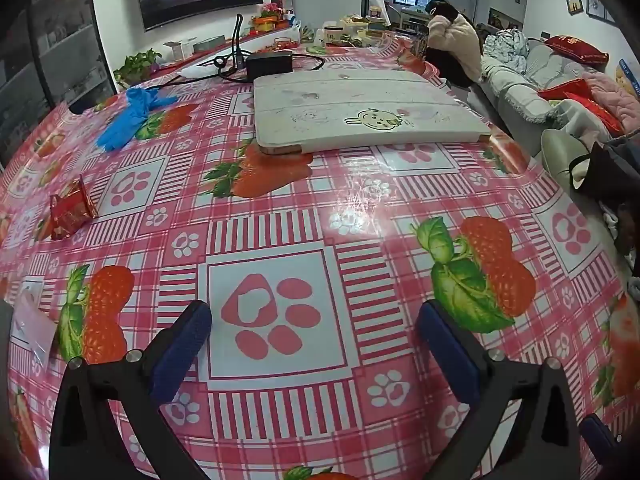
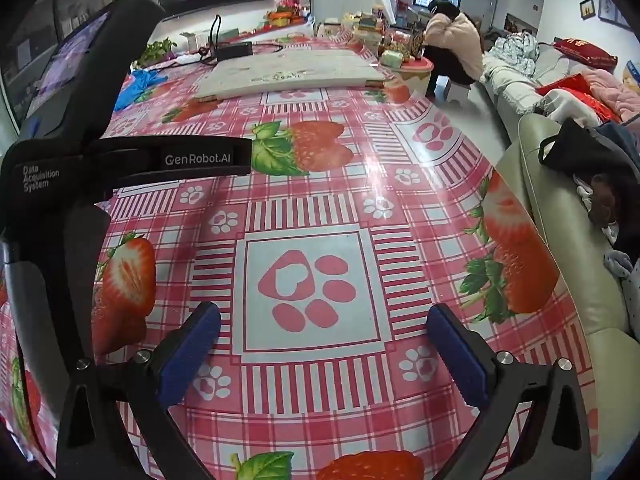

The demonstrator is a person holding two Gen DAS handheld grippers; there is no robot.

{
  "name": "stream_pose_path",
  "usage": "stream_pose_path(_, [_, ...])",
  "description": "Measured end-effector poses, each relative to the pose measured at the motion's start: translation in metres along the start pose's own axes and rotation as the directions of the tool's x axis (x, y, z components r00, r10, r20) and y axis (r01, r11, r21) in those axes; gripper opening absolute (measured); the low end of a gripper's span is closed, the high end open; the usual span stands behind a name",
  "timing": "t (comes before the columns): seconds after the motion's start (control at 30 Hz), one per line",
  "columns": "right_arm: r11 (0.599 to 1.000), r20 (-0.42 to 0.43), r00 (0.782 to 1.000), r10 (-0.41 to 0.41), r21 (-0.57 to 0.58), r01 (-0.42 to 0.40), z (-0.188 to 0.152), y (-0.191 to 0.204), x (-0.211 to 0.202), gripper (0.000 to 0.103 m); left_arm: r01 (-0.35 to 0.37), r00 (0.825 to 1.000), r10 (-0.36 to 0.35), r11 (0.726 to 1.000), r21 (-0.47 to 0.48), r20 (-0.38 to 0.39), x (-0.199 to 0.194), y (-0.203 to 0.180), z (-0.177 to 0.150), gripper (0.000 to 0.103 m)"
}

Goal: Organize snacks

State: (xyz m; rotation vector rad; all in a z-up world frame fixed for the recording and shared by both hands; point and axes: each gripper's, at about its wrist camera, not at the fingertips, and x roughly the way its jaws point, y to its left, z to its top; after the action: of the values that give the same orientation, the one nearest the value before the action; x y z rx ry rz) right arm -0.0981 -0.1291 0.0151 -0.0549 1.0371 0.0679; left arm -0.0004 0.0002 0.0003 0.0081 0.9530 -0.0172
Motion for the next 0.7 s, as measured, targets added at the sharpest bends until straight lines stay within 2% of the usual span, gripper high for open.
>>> stream_pose_path(0.17, [1.000,0.064,0.998,-0.019,0.003,0.018,-0.013,0.001,-0.015,0.103,0.002,1.000,-0.001,1.000,-0.001,0.007,0.000,0.000,0.000,0.103])
stream_pose_path(0.7, [1.000,0.067,0.998,-0.017,0.006,0.016,-0.011,0.001,-0.016,0.103,0.002,1.000,-0.002,1.000,-0.001,0.007,0.000,0.000,0.000,0.103])
